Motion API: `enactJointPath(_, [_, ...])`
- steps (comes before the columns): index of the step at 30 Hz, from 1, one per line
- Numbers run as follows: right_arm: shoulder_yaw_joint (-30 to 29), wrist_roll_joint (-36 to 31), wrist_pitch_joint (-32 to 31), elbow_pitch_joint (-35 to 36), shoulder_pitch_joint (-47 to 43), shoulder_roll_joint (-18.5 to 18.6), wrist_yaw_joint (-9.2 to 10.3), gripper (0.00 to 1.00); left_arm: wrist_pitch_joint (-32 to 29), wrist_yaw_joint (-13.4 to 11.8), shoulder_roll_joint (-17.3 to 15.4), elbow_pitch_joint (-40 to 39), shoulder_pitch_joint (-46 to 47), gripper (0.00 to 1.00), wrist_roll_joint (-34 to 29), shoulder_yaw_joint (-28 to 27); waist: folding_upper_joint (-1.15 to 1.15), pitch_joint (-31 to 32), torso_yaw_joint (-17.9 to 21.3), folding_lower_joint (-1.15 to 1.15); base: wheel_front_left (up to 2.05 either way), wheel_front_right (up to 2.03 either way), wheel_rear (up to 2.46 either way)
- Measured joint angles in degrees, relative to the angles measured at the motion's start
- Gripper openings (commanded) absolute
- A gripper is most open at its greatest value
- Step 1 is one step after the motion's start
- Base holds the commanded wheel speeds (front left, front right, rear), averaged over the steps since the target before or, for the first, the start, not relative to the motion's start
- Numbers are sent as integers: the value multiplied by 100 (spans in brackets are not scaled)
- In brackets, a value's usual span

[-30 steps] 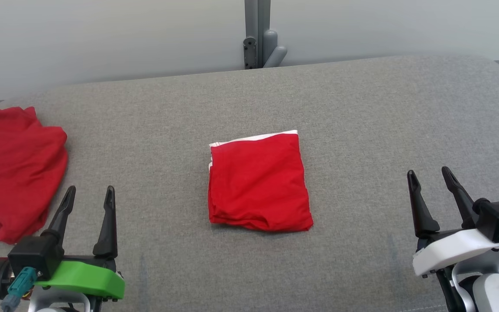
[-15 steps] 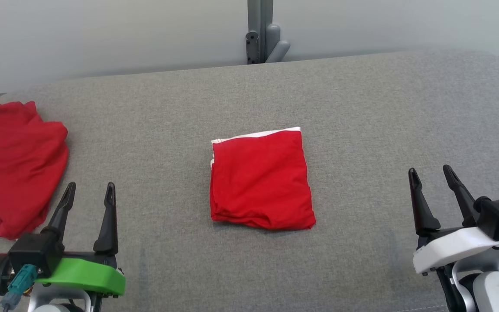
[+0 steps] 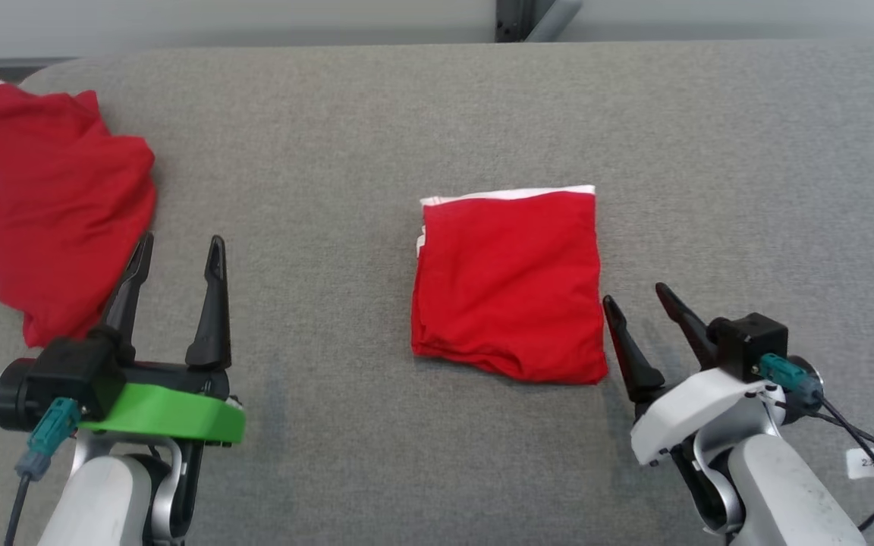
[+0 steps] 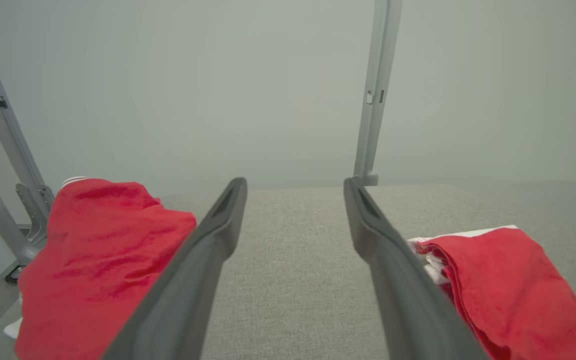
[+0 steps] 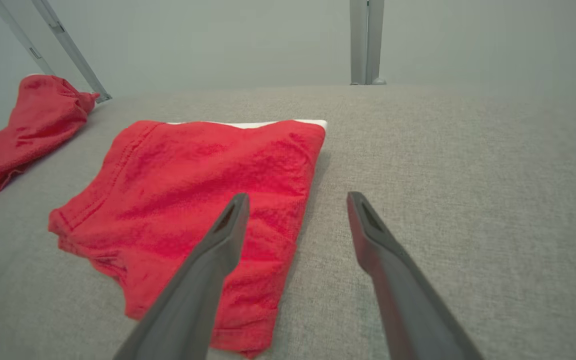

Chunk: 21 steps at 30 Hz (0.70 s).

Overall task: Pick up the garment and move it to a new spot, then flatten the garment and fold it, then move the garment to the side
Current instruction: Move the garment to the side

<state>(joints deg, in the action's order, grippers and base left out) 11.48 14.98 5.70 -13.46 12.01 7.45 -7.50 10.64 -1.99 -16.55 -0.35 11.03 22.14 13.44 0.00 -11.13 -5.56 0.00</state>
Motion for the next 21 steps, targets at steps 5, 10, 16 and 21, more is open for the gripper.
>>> enactJointPath(5, [222,183,153,-759,317,-31,0,100,188,104,116,177,274,100,0,56,0,-262,-331,0,0,0,0])
enactJointPath(10, [213,248,229,-1356,569,24,0,100,305,154,174,344,434,100,-1,47,0,-475,-638,0,0,0,0])
enactJointPath(16, [296,331,168,-1733,861,57,0,0,364,172,241,475,492,100,-15,27,0,-659,-863,0,0,0,0])
enactJointPath(21, [458,448,116,-1779,987,90,-9,0,405,180,247,503,492,100,-42,2,0,-707,-818,0,0,0,0])
